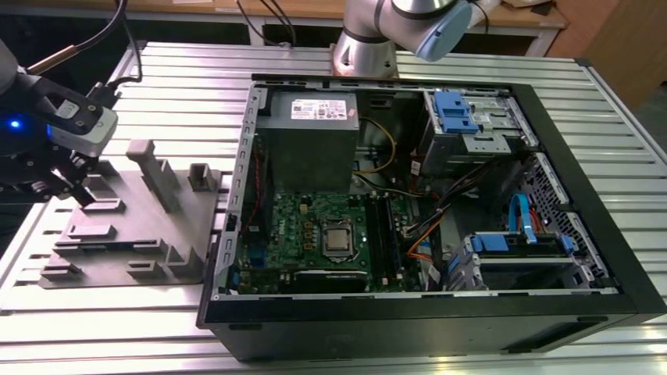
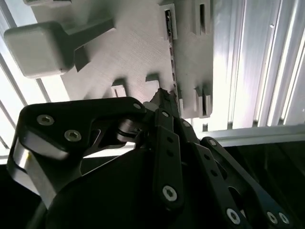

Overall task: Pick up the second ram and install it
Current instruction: 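Pick up the second ram and move it above second insertion slot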

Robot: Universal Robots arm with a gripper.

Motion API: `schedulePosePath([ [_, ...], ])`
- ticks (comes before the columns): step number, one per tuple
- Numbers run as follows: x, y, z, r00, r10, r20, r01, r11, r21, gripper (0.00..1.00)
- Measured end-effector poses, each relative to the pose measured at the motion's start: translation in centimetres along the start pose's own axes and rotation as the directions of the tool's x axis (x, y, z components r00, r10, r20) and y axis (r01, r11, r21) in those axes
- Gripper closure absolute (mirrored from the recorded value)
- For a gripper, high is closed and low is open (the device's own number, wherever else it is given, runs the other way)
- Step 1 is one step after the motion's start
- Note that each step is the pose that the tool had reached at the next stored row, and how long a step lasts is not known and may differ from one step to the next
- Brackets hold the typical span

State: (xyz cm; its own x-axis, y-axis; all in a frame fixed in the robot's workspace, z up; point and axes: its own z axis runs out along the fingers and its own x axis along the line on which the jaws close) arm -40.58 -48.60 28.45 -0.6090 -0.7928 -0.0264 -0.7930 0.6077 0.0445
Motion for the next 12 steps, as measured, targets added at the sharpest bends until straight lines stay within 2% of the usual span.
schedulePosePath([
  [3,0.00,0.00,0.06,0.9985,-0.054,-0.0024,0.054,0.9986,-0.0015,0.93],
  [6,0.00,0.00,0.12,0.9942,-0.107,-0.0046,0.107,0.9942,-0.0031,0.93],
  [9,0.00,-0.01,0.18,0.9867,-0.163,-0.0069,0.163,0.9867,-0.0049,0.93],
  [12,0.01,-0.01,0.24,0.9765,-0.215,-0.0090,0.215,0.9765,-0.0067,0.93],
])
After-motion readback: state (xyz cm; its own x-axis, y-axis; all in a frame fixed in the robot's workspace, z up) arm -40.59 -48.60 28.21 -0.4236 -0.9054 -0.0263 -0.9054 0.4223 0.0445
